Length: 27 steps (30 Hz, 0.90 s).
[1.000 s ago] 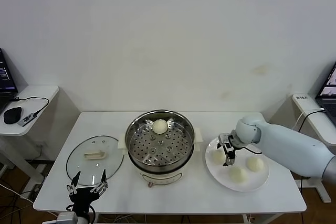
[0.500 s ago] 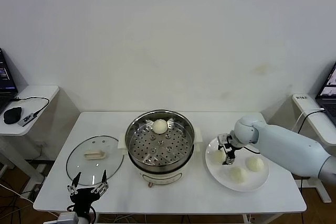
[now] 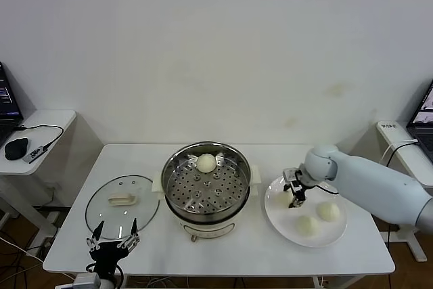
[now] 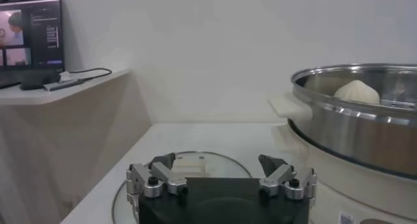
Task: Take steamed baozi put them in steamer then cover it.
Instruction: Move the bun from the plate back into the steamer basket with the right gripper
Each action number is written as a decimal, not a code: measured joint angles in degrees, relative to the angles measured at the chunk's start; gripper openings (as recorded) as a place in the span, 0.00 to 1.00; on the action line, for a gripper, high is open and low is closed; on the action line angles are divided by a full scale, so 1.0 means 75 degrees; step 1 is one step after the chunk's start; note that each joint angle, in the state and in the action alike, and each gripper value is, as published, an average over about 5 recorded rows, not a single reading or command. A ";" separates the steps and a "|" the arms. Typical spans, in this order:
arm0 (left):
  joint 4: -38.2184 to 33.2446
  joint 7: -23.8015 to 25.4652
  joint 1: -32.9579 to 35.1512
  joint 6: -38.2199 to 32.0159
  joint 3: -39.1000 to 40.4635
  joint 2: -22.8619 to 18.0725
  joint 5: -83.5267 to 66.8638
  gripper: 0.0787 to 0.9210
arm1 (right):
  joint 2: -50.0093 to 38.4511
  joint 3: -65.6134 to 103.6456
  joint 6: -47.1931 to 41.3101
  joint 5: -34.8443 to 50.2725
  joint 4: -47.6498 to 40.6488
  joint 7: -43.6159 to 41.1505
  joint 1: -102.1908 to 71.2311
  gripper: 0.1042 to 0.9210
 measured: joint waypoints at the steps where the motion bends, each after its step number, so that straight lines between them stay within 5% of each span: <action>1: -0.0011 -0.0001 0.0000 0.0002 0.0002 0.0001 -0.0004 0.88 | -0.0059 -0.0081 -0.0009 0.0076 0.0068 -0.0011 0.0164 0.61; 15: -0.0178 -0.0002 -0.0119 0.0067 0.0142 0.0124 -0.0024 0.88 | -0.0291 -0.1589 -0.0513 0.1841 0.1305 0.0112 0.3315 0.61; 27: -0.0183 0.0000 -0.0203 0.0069 0.0014 0.0270 -0.0128 0.88 | 0.1149 -0.2076 -0.1634 0.3979 0.1640 0.0989 0.4442 0.61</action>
